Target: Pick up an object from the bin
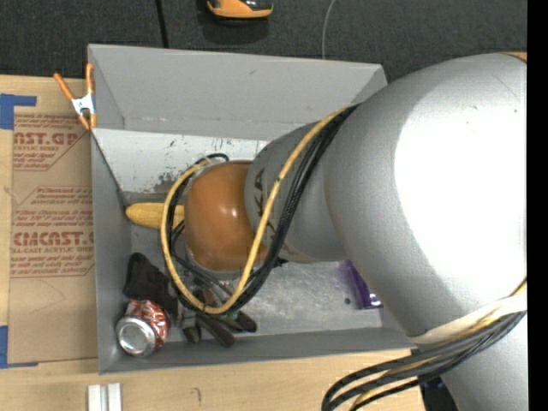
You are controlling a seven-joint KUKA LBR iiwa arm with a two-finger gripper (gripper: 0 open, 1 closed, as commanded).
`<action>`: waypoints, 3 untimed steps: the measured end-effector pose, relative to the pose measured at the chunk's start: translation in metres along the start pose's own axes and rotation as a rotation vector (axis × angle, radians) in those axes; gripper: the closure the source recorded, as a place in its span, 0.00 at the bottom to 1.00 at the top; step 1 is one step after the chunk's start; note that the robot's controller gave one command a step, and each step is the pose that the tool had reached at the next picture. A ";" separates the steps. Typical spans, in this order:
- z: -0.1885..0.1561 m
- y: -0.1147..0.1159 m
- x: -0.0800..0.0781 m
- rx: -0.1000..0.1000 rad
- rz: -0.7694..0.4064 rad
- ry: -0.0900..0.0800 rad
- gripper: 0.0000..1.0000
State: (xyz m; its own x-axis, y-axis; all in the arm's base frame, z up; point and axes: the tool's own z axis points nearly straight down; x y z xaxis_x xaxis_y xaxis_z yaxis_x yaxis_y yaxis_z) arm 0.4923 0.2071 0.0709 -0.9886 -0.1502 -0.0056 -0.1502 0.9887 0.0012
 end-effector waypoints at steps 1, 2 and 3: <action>0.000 0.000 0.000 0.000 0.000 0.000 1.00; -0.050 -0.001 0.005 0.003 -0.012 0.012 1.00; -0.142 -0.089 -0.022 0.001 -0.100 0.004 1.00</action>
Offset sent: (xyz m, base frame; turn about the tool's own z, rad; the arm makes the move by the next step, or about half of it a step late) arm -0.0075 -0.0026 0.1636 -0.0363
